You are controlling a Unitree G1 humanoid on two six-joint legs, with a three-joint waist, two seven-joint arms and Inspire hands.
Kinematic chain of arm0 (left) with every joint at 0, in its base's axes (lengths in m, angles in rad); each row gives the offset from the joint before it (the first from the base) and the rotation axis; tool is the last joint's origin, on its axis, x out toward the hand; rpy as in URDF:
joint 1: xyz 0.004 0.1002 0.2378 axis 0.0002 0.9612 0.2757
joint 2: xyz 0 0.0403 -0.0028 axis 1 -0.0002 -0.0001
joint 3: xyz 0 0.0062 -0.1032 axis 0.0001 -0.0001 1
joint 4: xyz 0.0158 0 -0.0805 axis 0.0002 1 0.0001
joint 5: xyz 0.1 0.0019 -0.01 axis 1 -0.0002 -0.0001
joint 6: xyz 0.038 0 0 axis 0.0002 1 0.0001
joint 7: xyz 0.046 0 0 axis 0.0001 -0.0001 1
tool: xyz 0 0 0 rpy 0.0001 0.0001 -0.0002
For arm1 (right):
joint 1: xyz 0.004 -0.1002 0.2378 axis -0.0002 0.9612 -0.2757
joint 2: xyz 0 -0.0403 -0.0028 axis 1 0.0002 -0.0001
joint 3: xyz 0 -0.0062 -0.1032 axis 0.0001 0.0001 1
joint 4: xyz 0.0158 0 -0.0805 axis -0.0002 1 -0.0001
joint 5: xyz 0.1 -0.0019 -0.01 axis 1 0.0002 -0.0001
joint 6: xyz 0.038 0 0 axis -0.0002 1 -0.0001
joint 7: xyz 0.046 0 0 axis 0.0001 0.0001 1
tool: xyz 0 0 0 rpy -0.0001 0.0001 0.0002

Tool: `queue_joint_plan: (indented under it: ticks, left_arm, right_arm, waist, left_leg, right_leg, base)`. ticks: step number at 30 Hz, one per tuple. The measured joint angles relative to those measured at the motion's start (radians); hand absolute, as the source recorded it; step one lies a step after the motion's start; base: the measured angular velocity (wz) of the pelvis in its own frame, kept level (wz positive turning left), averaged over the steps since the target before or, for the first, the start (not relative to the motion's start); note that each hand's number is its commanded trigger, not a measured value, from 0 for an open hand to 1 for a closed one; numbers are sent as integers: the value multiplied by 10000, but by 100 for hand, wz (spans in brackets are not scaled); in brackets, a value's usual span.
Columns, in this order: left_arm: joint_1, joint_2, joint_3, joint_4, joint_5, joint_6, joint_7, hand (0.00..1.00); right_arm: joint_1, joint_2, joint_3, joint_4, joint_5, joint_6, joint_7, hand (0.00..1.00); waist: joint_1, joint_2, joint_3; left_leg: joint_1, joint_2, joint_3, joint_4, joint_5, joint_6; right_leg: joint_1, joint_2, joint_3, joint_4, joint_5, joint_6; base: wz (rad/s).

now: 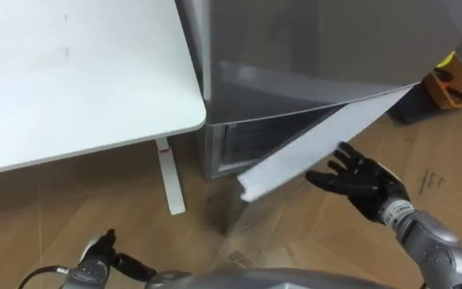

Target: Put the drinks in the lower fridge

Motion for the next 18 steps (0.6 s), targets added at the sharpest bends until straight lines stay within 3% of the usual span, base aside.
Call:
queue_joint_plan:
  ticks: [4,8,11,18]
  left_arm:
    - [-4,-15,14,-7,-1,-4,55,0]
    - [216,-14,32,1,-25,-3,182,0]
    - [309,-47,30,11,-255,-2,193,0]
    - [340,-74,114,8,-960,49,276,0]
  right_arm:
    - [-259,382,186,-62,1,4,363,0]
    - [-421,278,151,-45,2,23,384,0]
    - [-444,277,52,-11,4,23,382,0]
    - [-457,303,36,991,-138,51,334,0]
  waist:
    - [95,27,13]
    - [231,59,19]
    - [12,106,9]
    - [-1,199,-32]
  left_leg:
    - [-16,-37,-297,17,0,2]
    - [-42,-52,-398,10,-1,5]
    - [-99,-62,-551,16,0,7]
    - [-85,-89,-554,16,-1,6]
  right_leg:
    - [140,-40,-423,-128,-9,13]
    - [199,-70,-472,-131,-16,22]
    - [212,-107,-621,-131,-16,22]
    - [347,-141,-686,-164,-52,20]
  base:
    - [29]
    - [3]
    - [11]
    - [3]
